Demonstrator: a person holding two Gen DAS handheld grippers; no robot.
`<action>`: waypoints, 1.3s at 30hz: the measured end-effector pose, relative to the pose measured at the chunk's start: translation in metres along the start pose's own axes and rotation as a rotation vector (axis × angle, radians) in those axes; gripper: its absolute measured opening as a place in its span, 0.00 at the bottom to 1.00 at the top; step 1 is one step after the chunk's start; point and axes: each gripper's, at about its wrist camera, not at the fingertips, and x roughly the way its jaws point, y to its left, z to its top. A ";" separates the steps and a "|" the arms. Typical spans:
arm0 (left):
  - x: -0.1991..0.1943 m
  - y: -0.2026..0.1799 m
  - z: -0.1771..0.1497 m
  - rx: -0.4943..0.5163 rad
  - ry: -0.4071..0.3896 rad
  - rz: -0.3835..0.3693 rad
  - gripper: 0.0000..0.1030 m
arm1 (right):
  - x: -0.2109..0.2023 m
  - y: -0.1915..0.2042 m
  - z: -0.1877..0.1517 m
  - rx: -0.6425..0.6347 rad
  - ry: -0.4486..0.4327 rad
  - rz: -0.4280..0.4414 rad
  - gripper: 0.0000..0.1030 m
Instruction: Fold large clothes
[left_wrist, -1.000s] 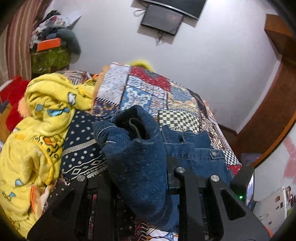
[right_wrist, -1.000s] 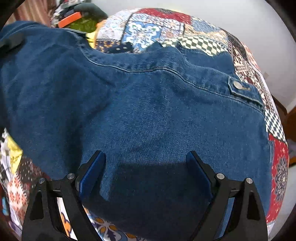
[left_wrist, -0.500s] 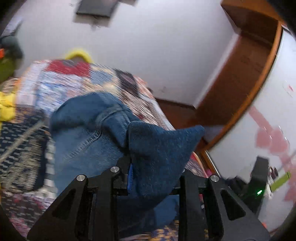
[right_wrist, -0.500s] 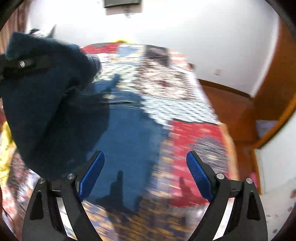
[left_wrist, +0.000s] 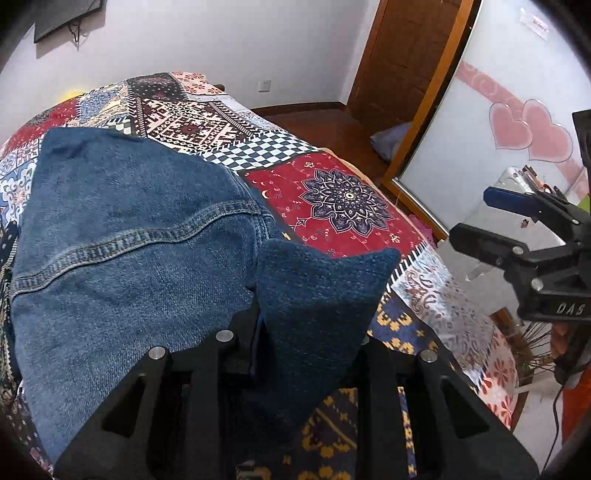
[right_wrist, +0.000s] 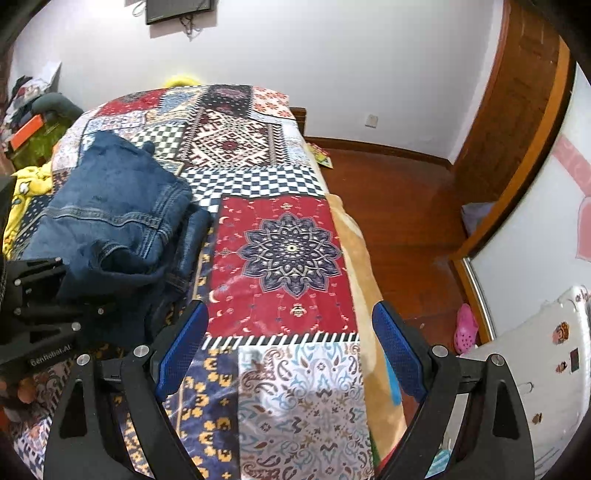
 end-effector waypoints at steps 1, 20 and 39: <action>-0.005 0.001 0.000 -0.001 0.007 0.007 0.27 | -0.002 0.001 0.000 -0.011 -0.008 0.004 0.86; -0.117 0.094 -0.013 -0.152 -0.152 0.300 0.86 | 0.001 0.089 0.022 -0.055 -0.068 0.268 0.86; -0.105 0.117 -0.087 -0.171 0.006 0.319 0.98 | 0.021 0.056 -0.032 0.032 0.103 0.241 0.95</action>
